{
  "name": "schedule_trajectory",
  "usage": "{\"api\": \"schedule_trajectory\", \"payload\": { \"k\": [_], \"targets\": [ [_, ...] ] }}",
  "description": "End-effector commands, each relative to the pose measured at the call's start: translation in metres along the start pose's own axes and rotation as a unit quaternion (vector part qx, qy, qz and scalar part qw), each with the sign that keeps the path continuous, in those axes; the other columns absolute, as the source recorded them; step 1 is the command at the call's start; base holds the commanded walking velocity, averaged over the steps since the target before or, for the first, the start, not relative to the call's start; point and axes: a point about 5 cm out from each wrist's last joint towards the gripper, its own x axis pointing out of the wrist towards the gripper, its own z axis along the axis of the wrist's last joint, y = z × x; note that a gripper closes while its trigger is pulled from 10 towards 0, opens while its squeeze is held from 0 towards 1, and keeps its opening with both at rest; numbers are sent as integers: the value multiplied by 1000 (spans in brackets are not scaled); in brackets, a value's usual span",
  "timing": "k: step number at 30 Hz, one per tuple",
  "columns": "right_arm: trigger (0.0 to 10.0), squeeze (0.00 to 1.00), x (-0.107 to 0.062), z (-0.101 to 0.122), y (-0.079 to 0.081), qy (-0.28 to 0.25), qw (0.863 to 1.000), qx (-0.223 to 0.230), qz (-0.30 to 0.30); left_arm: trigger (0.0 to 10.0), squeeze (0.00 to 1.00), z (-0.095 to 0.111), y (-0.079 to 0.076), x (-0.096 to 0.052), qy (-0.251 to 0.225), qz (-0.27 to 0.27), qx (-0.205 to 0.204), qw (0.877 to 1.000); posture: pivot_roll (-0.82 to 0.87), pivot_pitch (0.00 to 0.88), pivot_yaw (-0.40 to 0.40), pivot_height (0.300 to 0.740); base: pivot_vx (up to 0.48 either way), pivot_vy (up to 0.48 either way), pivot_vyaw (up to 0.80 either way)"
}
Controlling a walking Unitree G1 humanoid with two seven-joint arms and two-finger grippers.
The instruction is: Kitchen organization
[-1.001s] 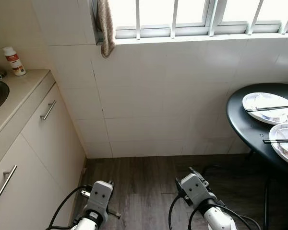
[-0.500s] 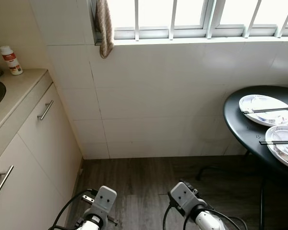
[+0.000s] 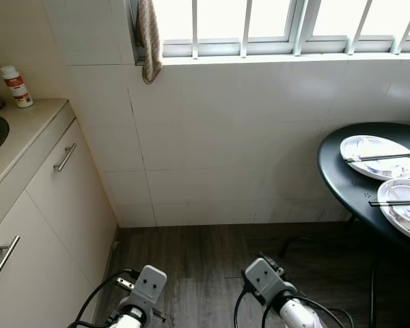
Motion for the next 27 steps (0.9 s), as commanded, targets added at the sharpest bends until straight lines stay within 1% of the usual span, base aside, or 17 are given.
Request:
{"api": "schedule_trajectory", "payload": {
  "k": [1,2,3,4,5,6,7,8,9,11,12,16,19,20,22,25,27],
  "targets": [
    [10000,0,4,6,-13,-8,999,4,-53,10000,0,7,11,0,-18,38,-19,999,-52,0,-5,740,0,0,0],
    [10000,0,4,6,-13,-8,999,4,-53,10000,0,7,11,0,-18,38,-19,999,-52,0,-5,740,0,0,0],
    [10000,0,4,10,-18,-19,996,21,-82,10000,0,12,17,0,-35,55,-32,997,-51,0,-8,740,0,0,0],
    [10000,0,4,10,-18,-19,996,21,-82,10000,0,12,17,0,-35,55,-32,997,-51,0,-8,740,0,0,0],
    [10000,0,5,12,-20,-23,995,35,-90,10000,0,14,19,0,-43,61,-37,997,-51,0,-8,740,0,0,0],
    [10000,0,5,14,-23,-30,993,56,-100,10000,0,17,20,0,-56,67,-32,996,-51,0,-7,740,0,0,0],
    [10000,0,5,15,-24,-35,992,61,-103,10000,0,19,20,0,-65,67,-28,995,-51,0,-7,740,0,0,0],
    [10000,0,5,16,-24,-39,992,52,-104,10000,0,20,19,0,-66,61,-25,996,-52,0,-7,740,0,0,0],
    [10000,0,6,18,-21,-43,994,19,-100,10000,0,19,13,0,-64,48,-4,997,-51,0,-8,740,0,0,0],
    [10000,0,5,20,-18,-50,994,-12,-95,10000,0,21,8,-2,-79,34,-4,996,-52,0,-10,740,0,0,0],
    [10000,0,5,20,-17,-52,994,-20,-93,10000,0,22,7,-3,-86,31,-6,996,-52,0,-10,740,0,0,0],
    [10000,0,3,22,-16,-65,994,-8,-86,10000,0,25,7,-5,-98,27,-10,995,-51,0,-13,740,0,0,0],
    [10000,0,4,21,-19,-65,994,-16,-88,10000,0,26,6,-5,-104,28,-1,994,-51,0,-15,740,0,0,0],
    [10000,0,4,21,-19,-65,994,-21,-88,10000,0,26,5,-6,-107,22,-12,994,-49,0,-15,740,0,0,0],
    [10000,0,4,21,-19,-66,994,-25,-88,10000,0,26,5,-6,-108,20,-21,994,-49,0,-15,740,0,0,0],
    [10000,0,4,21,-17,-66,994,-27,-81,10000,0,24,6,-5,-100,20,-17,995,-51,0,-15,740,0,0,0],
    [10000,0,4,21,-17,-69,994,-28,-81,10000,0,23,3,-4,-98,16,-12,995,-55,0,-14,740,0,-159,0]
  ]
}}
